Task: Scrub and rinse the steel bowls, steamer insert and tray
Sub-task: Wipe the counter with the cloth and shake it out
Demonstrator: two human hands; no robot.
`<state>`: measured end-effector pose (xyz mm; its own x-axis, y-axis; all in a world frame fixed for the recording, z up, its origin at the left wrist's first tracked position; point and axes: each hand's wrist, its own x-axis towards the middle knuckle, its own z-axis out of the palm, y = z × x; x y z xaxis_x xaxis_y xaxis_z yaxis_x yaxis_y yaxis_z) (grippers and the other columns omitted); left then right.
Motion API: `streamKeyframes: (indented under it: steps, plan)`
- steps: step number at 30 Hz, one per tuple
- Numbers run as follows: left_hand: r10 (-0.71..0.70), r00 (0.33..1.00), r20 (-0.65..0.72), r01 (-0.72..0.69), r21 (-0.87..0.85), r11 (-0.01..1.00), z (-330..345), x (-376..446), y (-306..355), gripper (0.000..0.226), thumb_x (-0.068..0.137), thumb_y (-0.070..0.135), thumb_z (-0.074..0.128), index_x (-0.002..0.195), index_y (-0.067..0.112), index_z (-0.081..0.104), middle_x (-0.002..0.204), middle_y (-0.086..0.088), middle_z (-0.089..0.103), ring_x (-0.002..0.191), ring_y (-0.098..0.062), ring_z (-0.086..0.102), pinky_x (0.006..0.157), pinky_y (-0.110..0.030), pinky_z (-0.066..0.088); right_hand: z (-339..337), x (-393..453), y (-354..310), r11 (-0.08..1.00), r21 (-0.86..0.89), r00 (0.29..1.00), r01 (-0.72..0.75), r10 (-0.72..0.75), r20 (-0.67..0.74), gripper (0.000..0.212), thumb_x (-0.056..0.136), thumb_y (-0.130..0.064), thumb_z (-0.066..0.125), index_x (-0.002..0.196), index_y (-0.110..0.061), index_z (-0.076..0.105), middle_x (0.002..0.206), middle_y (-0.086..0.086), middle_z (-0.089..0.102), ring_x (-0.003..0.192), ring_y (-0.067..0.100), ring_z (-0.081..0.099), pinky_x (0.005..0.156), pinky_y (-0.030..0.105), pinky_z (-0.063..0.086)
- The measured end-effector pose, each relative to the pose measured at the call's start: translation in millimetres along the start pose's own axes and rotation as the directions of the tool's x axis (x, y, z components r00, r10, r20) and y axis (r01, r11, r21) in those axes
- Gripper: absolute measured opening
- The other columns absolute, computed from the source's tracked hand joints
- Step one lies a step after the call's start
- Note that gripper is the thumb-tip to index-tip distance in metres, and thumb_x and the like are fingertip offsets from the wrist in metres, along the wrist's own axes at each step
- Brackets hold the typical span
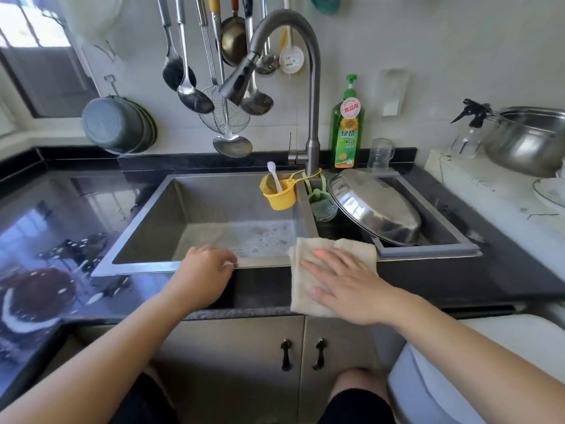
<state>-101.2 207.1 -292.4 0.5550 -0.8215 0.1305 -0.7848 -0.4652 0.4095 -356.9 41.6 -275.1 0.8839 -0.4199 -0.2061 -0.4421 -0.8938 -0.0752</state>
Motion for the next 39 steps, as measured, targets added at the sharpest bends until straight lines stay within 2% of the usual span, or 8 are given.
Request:
streamKeyframes:
  steps: [4,8,12,16,21,30,35,39]
  plan:
    - [0.076,0.995,-0.067,-0.073,0.047,0.996,-6,-34,-21,0.035,0.1,0.025,0.066,0.135,0.023,0.069,0.141,-0.007,0.061,0.136,-0.033,0.048,0.116,-0.043,0.036,2,-23,30,0.995,0.005,0.995,-0.1,0.1,0.002,0.073,0.095,-0.072,0.016,0.159,-0.042,0.0,0.168,-0.008,-0.014,0.152,0.013,-0.02,0.121,0.034,-0.01]
    - [-0.056,0.998,-0.022,0.059,0.232,0.971,-17,-55,-51,0.049,0.105,0.047,0.049,0.154,0.035,0.049,0.164,-0.005,0.038,0.156,-0.032,0.023,0.125,-0.046,0.021,9,-15,22,0.991,-0.049,0.992,-0.127,0.126,-0.012,0.09,0.075,-0.083,-0.007,0.157,-0.046,-0.012,0.166,-0.01,-0.024,0.149,0.013,-0.03,0.123,0.041,-0.013]
    - [-0.131,0.986,-0.104,0.147,0.174,0.974,-37,-67,-80,0.038,0.107,0.037,0.051,0.143,0.029,0.062,0.155,-0.01,0.052,0.147,-0.034,0.038,0.12,-0.047,0.028,12,-2,-9,0.996,-0.082,0.999,-0.044,0.046,0.023,0.073,0.091,-0.075,0.005,0.154,-0.048,-0.02,0.162,-0.012,-0.033,0.145,0.014,-0.038,0.123,0.044,-0.015]
    - [-0.11,0.983,-0.144,0.133,0.158,0.978,-66,-71,-111,0.035,0.103,0.03,0.051,0.127,0.018,0.075,0.135,-0.011,0.067,0.131,-0.035,0.054,0.115,-0.045,0.036,12,18,-58,0.993,-0.097,0.997,0.068,-0.063,0.048,0.079,0.084,-0.081,-0.002,0.153,-0.048,-0.023,0.158,-0.014,-0.037,0.144,0.015,-0.041,0.122,0.044,-0.017]
    - [-0.189,0.967,-0.171,0.212,0.127,0.969,-109,-87,-163,0.031,0.104,0.021,0.054,0.126,0.014,0.074,0.135,-0.009,0.066,0.133,-0.034,0.051,0.117,-0.04,0.031,11,85,-156,0.97,-0.07,0.972,0.233,-0.231,0.044,0.073,0.097,-0.072,0.013,0.155,-0.044,-0.021,0.162,-0.012,-0.033,0.145,0.016,-0.039,0.122,0.047,-0.016]
    - [-0.453,0.866,-0.214,0.464,0.004,0.886,-168,-143,-254,0.037,0.098,0.007,0.053,0.128,0.016,0.073,0.137,-0.008,0.065,0.132,-0.028,0.054,0.114,-0.036,0.038,-6,224,-380,0.885,0.068,0.878,0.461,-0.466,0.109,0.061,0.103,-0.058,0.025,0.159,-0.044,0.006,0.169,-0.006,-0.01,0.154,0.022,-0.019,0.123,0.049,-0.01]
    - [-0.497,0.837,-0.231,0.497,-0.06,0.866,-177,-137,-251,0.036,0.103,0.014,0.048,0.129,0.022,0.072,0.137,-0.003,0.065,0.126,-0.027,0.058,0.106,-0.035,0.044,-27,252,-388,0.781,0.316,0.815,0.538,-0.578,0.043,0.052,0.11,-0.029,0.034,0.16,-0.018,0.023,0.168,-0.001,0.012,0.155,0.018,0.005,0.123,0.029,0.0]
    - [-0.423,0.891,-0.166,0.403,-0.143,0.904,-161,-111,-221,0.037,0.102,0.01,0.048,0.131,0.018,0.071,0.138,-0.004,0.064,0.129,-0.024,0.056,0.101,-0.026,0.038,-20,250,-360,0.829,0.071,0.829,0.555,-0.558,0.04,0.052,0.102,-0.043,0.046,0.15,-0.025,0.042,0.157,0.001,0.032,0.146,0.028,0.025,0.12,0.044,0.023]
